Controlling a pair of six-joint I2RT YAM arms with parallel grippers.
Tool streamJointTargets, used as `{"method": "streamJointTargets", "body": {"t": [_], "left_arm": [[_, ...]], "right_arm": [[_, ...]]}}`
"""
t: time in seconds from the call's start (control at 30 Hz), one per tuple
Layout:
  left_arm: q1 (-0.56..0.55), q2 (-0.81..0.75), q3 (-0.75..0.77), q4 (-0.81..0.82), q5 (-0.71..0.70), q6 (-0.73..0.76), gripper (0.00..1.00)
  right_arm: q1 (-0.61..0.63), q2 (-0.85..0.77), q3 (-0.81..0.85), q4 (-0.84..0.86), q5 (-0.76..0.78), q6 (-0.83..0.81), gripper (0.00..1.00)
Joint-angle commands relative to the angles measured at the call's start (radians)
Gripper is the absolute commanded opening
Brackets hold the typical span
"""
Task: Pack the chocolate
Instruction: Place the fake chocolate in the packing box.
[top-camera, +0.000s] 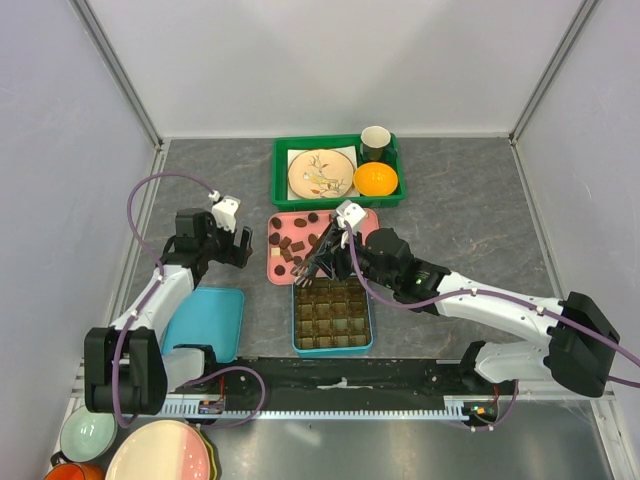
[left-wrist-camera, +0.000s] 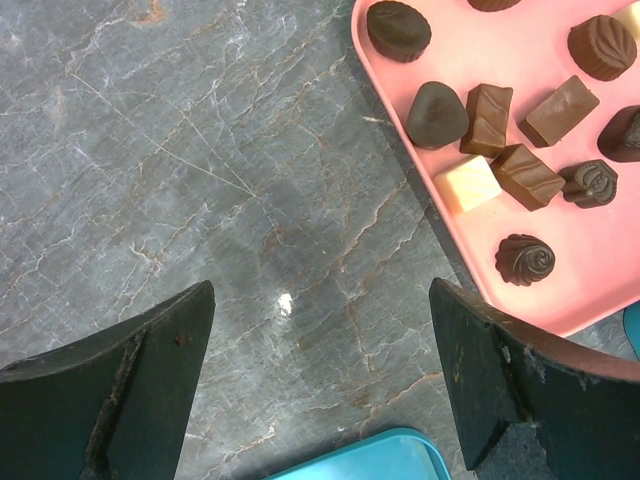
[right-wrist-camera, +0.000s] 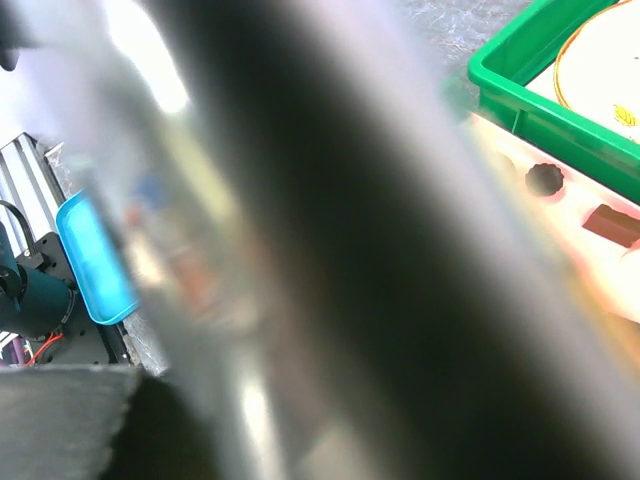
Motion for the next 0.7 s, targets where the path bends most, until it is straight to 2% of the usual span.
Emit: {"method": "streamJointTargets", "body": {"t": [0.0, 0.37, 0.67], "left_arm": [[0.003, -0.027, 0.002, -0.017, 0.023, 0.009, 0.95], [0.003, -0.033, 0.005, -0.022, 0.032, 0.015, 0.96], [0.003, -0.041, 0.0, -0.028, 0.035, 0.026, 0.96]], "right_arm": [[0.004, 0.0, -0.002, 0.055, 0.013, 0.023, 0.36], [0.006, 0.016, 0.016, 0.068, 0.006, 0.033, 0.46], [0.006, 0.007, 0.021, 0.07, 0.016, 0.031, 0.47]]}}
